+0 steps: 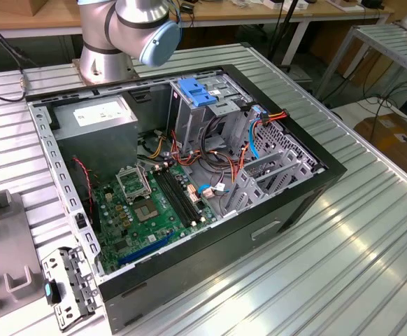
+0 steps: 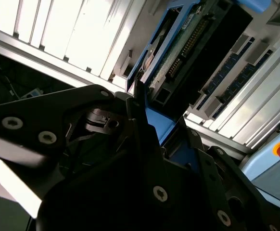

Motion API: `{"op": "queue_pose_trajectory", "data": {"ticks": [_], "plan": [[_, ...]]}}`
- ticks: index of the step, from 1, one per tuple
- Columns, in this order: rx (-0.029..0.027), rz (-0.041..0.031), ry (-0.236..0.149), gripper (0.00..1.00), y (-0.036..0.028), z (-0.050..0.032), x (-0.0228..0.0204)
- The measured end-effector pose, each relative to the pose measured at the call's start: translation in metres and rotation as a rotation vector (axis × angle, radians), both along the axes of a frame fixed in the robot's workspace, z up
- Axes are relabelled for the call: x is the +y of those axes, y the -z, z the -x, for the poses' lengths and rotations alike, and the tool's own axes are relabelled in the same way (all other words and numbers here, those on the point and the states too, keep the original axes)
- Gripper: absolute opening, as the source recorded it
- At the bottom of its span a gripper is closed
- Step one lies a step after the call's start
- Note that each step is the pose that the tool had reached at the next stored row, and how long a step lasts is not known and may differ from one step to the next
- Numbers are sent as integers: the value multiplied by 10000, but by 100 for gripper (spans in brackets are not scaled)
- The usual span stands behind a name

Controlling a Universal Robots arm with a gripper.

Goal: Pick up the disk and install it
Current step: 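Pick up the disk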

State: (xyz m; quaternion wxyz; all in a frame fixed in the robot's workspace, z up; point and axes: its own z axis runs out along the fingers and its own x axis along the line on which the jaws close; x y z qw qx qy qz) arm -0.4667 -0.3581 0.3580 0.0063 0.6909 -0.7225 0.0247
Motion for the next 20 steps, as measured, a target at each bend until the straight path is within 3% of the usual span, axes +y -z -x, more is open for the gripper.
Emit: {"op": "queue_pose_trajectory", "data": {"ticks": [12, 20], "plan": [[2, 1, 0, 37, -11, 0, 0], [0, 0, 0, 37, -130, 0, 0]]}}
